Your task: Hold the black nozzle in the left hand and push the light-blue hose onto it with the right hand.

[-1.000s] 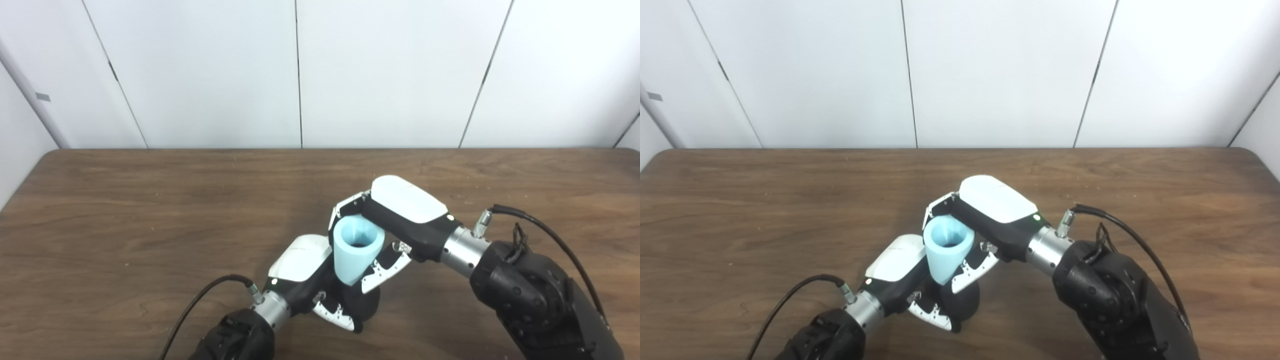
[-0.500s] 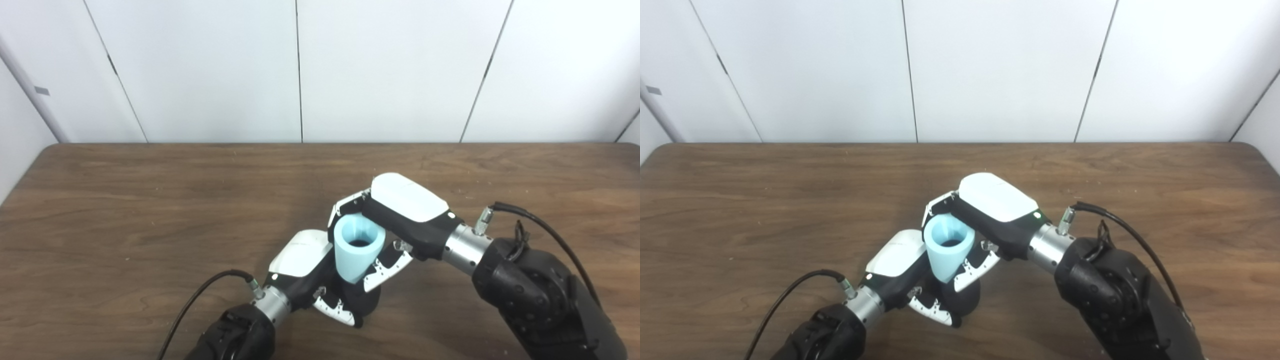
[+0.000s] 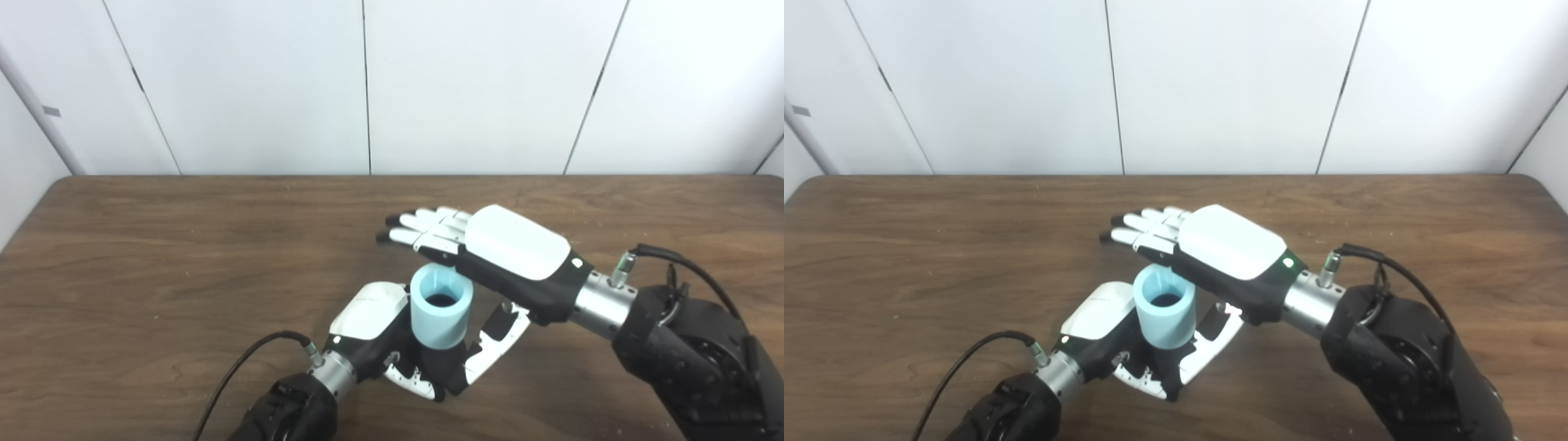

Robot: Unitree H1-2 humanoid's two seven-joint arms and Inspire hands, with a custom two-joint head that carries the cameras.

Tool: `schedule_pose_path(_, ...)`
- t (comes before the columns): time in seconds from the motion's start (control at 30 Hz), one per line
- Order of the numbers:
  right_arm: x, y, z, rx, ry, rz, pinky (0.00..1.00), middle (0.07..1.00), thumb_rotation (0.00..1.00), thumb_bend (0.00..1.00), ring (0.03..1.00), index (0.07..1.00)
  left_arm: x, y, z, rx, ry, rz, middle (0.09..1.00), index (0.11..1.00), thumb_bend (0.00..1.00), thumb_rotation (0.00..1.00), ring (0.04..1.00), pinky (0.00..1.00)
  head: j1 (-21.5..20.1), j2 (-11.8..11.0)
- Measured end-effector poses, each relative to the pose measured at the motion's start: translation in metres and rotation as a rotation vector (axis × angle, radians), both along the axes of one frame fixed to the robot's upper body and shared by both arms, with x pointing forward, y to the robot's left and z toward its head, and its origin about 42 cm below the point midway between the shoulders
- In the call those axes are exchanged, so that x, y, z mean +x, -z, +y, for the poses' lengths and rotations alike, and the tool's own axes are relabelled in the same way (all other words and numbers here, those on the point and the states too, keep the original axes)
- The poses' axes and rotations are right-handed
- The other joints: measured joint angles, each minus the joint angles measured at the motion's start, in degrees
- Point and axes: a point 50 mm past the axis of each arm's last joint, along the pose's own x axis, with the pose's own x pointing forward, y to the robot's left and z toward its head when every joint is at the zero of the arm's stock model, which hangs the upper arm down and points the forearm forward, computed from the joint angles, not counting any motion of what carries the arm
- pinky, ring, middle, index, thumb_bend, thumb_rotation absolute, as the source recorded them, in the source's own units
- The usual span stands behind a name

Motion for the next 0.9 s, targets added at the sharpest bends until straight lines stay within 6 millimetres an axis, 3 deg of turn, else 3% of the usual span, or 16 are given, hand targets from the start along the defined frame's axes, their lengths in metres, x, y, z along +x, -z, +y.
schedule_pose_path(0.47,-0.003,-0.017,-0.008,0.075,0.016,-0.062,1.0,1.0,0.75,0.71,1.0,0.987,0.0,0.0,0.0,-0.001,0.001,0.001,0.506,0.476,0.52,0.0,0.629,0.85,0.44,0.09)
schedule_pose_path(0.6,-0.014,-0.022,-0.011,0.059,-0.043,-0.123,1.0,1.0,0.79,0.68,1.0,0.985,0.0,0.0,0.0,-0.001,0.001,0.001,0.51,0.473,0.52,0.0,0.628,0.85,0.53,0.17)
schedule_pose_path(0.73,-0.02,-0.016,-0.018,0.017,-0.062,-0.132,1.0,1.0,0.83,0.66,1.0,0.983,0.0,0.0,0.0,0.0,0.0,0.001,0.544,0.448,0.51,0.0,0.745,0.89,0.53,0.09)
schedule_pose_path(0.9,-0.025,-0.01,-0.027,-0.064,-0.067,-0.121,1.0,1.0,0.95,0.69,1.0,0.99,0.0,0.0,0.0,0.005,0.002,0.0,0.542,0.458,0.51,0.0,0.649,0.85,0.44,0.09)
